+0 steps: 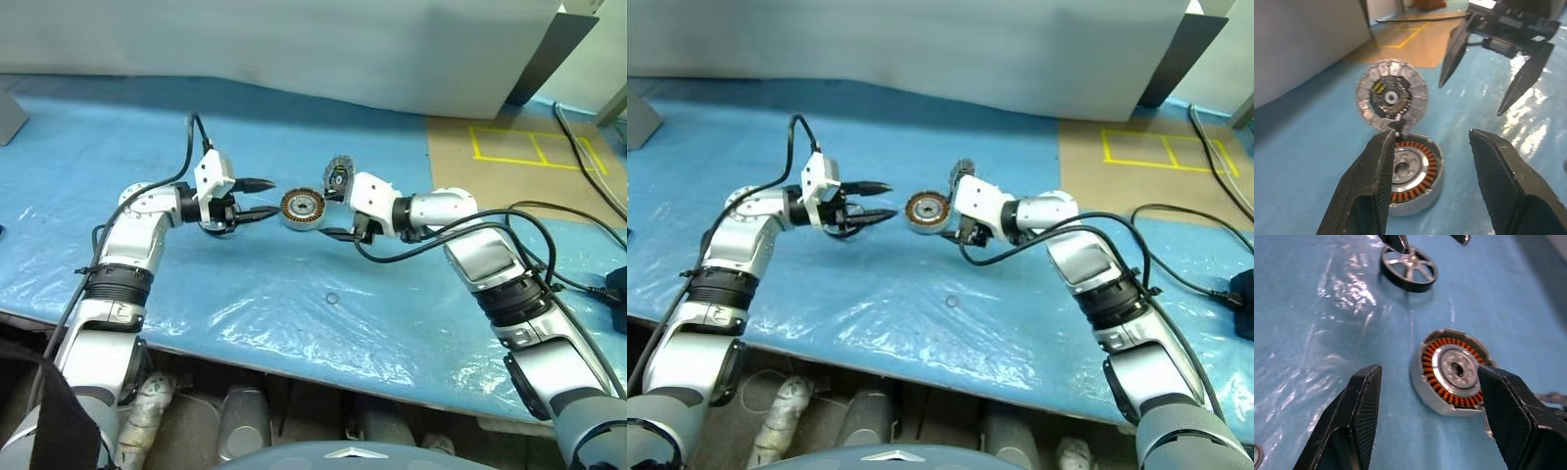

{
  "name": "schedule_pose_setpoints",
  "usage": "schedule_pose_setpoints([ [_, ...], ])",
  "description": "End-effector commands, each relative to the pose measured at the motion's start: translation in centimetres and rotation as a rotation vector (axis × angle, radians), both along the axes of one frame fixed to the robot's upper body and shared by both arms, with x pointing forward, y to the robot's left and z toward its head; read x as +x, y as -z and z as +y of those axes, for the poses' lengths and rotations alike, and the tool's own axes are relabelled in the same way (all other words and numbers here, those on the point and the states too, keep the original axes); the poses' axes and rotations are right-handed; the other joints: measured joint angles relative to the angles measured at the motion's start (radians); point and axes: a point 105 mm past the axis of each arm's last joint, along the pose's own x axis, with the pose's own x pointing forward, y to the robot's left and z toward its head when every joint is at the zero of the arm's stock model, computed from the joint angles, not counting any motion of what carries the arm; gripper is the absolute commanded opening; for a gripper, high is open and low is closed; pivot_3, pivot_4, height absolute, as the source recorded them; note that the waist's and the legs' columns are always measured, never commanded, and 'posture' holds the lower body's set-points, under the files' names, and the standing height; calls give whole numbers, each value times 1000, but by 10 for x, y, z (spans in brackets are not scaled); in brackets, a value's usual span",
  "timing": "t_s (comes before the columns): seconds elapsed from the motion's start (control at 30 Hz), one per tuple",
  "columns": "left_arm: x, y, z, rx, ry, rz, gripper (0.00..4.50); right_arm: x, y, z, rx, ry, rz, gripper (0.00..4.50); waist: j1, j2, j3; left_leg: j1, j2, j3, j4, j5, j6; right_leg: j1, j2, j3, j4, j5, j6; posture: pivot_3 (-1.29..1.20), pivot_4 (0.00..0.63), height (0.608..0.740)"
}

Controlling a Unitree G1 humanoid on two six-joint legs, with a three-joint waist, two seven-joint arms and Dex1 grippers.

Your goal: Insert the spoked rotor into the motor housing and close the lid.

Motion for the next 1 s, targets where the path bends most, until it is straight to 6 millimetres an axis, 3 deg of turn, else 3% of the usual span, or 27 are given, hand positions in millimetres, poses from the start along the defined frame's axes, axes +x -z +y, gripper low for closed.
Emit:
schedule_pose_setpoints([
  [0.03, -1, -4, 5, 21, -16, -31, 2515, 15, -10, 10, -27, -49, -42, 3221, -3, 0, 0, -1, 0, 0, 0, 0, 0, 0, 0, 0, 1, 0, 0, 0, 150, 740],
  [0.23, -4, 12, 11, 59, -54, -16, 2515, 45, -6, 20, -60, -50, 28, 3221, -16, 0, 0, -1, 1, 0, 5, 0, 0, -2, 0, 0, 6, -2, -6, 0, 150, 740],
  [0.4, -5, 17, 16, 25, -126, -17, 2515, 46, 8, 31, -85, -101, 152, 3221, -21, 0, 0, -2, 2, 0, 6, 0, 1, -4, 0, -1, 11, -5, -10, 0, 150, 740],
  [0.67, -10, 18, 18, -42, -203, -19, 2515, 56, 14, 46, -103, -81, 161, 3221, -24, 1, 0, -1, 4, 1, 7, 0, 1, -6, 1, -1, 16, -6, -12, 0, 150, 740],
  [1.0, -14, 19, 17, -49, -225, -30, 2515, 67, 29, 46, -167, 7, 121, 3221, -24, 1, 1, -2, 6, 1, 7, 0, 2, -6, 1, -1, 16, -7, -14, 0, 150, 740],
])
